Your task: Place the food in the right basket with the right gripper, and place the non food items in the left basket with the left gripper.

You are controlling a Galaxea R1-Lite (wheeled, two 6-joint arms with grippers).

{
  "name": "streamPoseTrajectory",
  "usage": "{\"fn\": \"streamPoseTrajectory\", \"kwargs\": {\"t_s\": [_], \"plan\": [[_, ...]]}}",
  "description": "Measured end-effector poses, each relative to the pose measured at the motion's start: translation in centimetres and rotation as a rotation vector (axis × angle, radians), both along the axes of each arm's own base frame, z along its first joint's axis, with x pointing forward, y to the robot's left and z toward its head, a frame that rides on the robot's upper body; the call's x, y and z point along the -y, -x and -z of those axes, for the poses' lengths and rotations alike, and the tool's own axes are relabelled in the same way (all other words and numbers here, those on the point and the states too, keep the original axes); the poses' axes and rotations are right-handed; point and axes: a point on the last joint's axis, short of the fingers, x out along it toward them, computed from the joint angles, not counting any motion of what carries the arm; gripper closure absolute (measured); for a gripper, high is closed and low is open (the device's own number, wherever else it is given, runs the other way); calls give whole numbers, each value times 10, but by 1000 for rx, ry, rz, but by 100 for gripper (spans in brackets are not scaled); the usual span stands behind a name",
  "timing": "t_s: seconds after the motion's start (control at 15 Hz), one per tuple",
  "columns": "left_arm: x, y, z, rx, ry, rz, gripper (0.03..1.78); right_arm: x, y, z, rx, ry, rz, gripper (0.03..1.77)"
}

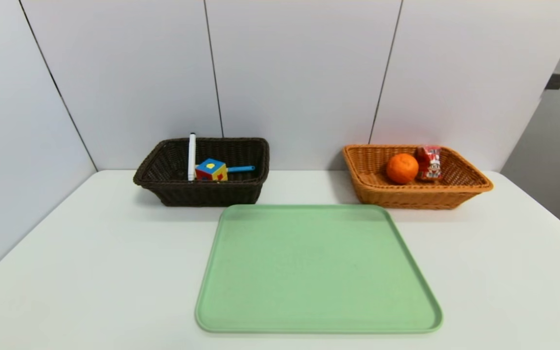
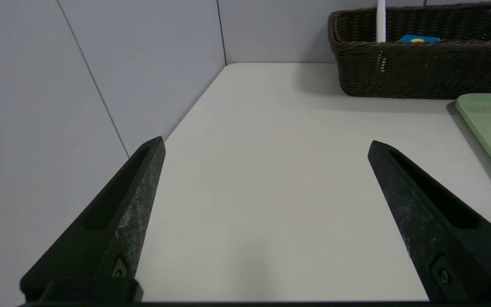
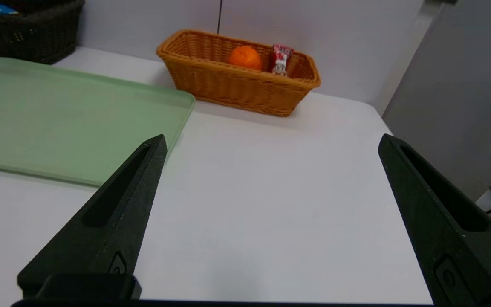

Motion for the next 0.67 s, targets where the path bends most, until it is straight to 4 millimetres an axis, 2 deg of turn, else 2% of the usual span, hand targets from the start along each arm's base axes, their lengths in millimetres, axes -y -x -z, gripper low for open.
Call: {"fn": "streamPoseTrajectory", "kwargs": {"t_s": [0.27, 0.67], "plan": [[1, 5, 7, 42, -1, 30, 12, 0, -7, 8, 39, 38, 3, 9], [3, 0, 21, 53, -7, 114, 12, 0, -24, 40, -10, 32, 1, 9]]}}
